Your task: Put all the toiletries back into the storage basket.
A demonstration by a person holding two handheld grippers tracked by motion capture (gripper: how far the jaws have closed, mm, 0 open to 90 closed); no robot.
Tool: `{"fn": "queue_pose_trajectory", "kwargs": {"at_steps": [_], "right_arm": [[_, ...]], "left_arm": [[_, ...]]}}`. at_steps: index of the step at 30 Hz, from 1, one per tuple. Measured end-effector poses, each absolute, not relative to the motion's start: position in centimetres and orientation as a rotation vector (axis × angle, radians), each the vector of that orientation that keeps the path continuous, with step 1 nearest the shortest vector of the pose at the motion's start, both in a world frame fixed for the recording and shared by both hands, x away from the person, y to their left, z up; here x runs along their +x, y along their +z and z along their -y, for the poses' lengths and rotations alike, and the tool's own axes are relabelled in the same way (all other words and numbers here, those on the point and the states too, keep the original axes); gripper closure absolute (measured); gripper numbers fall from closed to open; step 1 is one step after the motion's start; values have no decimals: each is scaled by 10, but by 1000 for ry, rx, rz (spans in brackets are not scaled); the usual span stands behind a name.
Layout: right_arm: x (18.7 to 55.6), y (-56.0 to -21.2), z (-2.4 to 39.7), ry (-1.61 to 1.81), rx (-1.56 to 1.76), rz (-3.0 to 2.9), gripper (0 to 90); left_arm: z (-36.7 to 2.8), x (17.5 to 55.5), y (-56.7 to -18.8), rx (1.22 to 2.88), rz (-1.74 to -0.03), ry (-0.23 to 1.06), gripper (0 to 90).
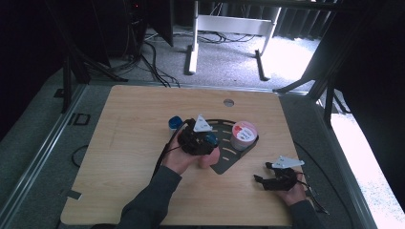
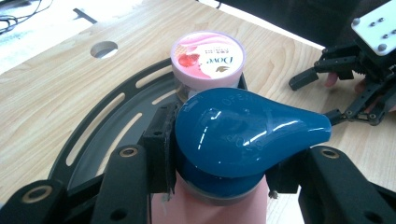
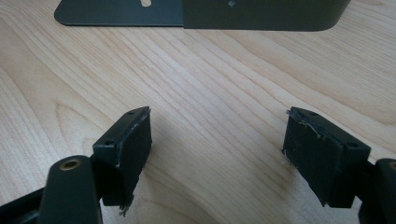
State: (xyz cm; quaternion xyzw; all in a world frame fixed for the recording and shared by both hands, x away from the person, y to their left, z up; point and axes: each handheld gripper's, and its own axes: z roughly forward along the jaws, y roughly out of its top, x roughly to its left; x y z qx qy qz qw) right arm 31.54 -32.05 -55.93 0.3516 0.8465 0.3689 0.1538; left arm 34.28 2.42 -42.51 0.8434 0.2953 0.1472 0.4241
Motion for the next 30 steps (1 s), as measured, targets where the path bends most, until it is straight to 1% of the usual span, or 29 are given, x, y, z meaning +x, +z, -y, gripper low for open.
{"fn": "queue_pose_trajectory", "kwargs": {"at_steps": [30], "right_arm": [[315,-559,321,1057,1007,-2427,233]], "left_arm": [[-9,364,-427,2090,-773,385,526]]}}
